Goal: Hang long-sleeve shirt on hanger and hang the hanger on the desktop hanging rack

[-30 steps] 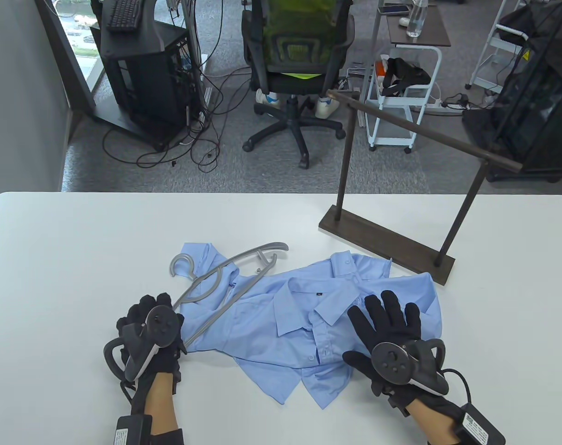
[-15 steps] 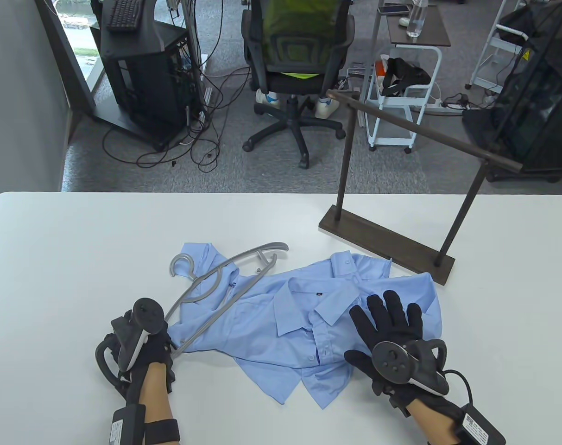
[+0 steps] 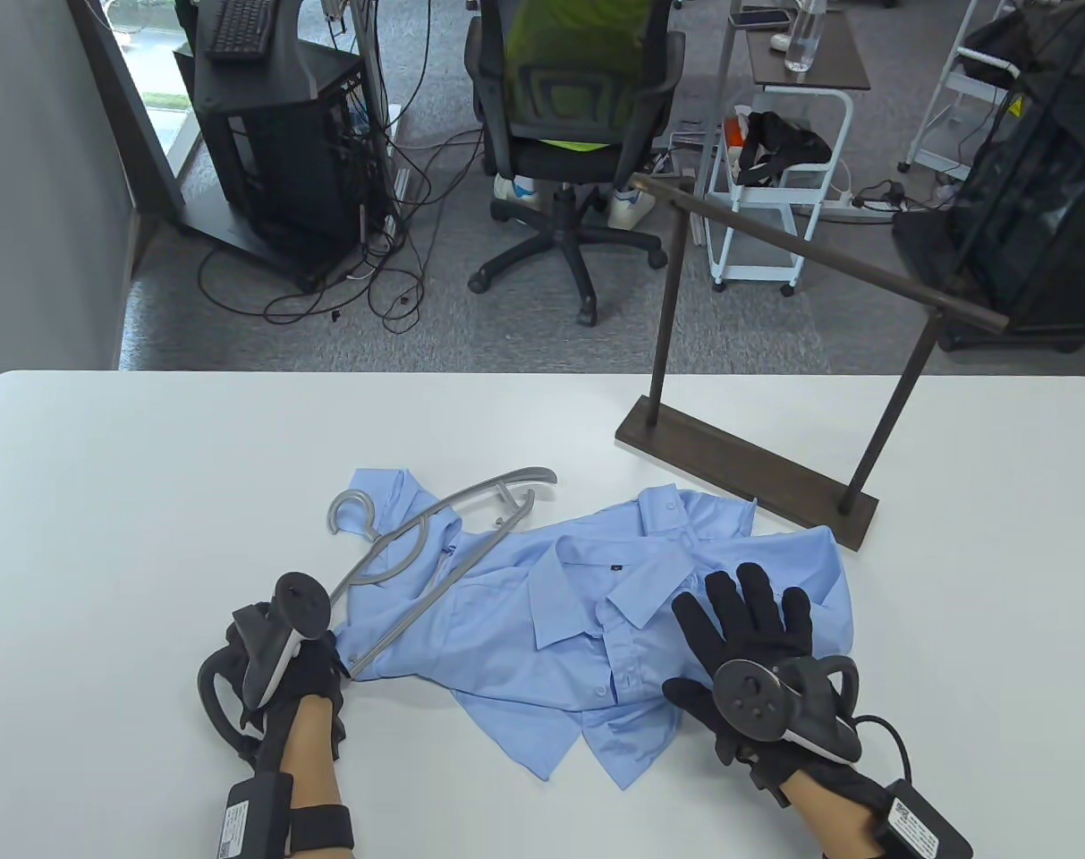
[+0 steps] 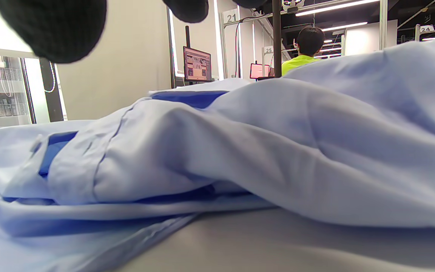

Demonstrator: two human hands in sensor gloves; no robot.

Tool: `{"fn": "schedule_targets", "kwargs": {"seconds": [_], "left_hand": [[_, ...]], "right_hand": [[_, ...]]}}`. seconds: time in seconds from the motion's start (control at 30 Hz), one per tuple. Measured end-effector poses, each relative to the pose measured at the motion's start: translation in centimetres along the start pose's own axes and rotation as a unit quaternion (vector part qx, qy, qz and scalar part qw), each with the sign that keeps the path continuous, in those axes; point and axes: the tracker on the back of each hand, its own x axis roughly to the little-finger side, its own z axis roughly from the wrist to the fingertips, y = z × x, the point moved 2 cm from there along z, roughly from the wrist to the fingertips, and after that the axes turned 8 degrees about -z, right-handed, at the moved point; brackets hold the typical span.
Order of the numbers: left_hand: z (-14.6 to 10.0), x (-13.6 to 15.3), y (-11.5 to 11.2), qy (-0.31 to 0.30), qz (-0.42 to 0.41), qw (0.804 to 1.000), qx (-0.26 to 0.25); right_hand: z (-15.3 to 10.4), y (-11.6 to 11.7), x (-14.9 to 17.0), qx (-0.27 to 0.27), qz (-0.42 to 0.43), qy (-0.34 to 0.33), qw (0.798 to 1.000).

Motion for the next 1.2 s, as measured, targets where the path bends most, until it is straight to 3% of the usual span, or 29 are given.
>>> {"fn": "schedule_targets", "kwargs": {"seconds": [0.07,0.4,0.73,0.93,1.1,1.2], "left_hand": [[-0.1,-0.2,0.1,-0.002,0.004,1.0,-0.008],[-1.7,0.5,3.2,-0.031,-0.134,0.988,-0.076],[-3.8,-1.2,5.6,-0.112,-0.148,0.974,-0.129],[-6.2,-3.1,8.7,-0.162,-0.156,0.957,-0.183],[-7.5,-3.7,10.3,-0.192,-0.13,0.952,-0.199],[-8.1,-3.2,10.2,-0.196,-0.138,0.951,-0.197]], "right_hand": [[0.0,0.0,0.0,0.0,0.001,0.001,1.0],[0.2,0.3,0.6,-0.01,0.008,0.016,1.0],[0.8,-0.3,1.9,0.006,0.025,0.053,0.998],[3.5,-2.5,4.2,0.04,0.077,0.142,0.986],[6.8,-2.7,4.3,0.012,0.076,0.153,0.985],[9.3,-1.9,3.7,-0.046,0.073,0.136,0.987]]}}
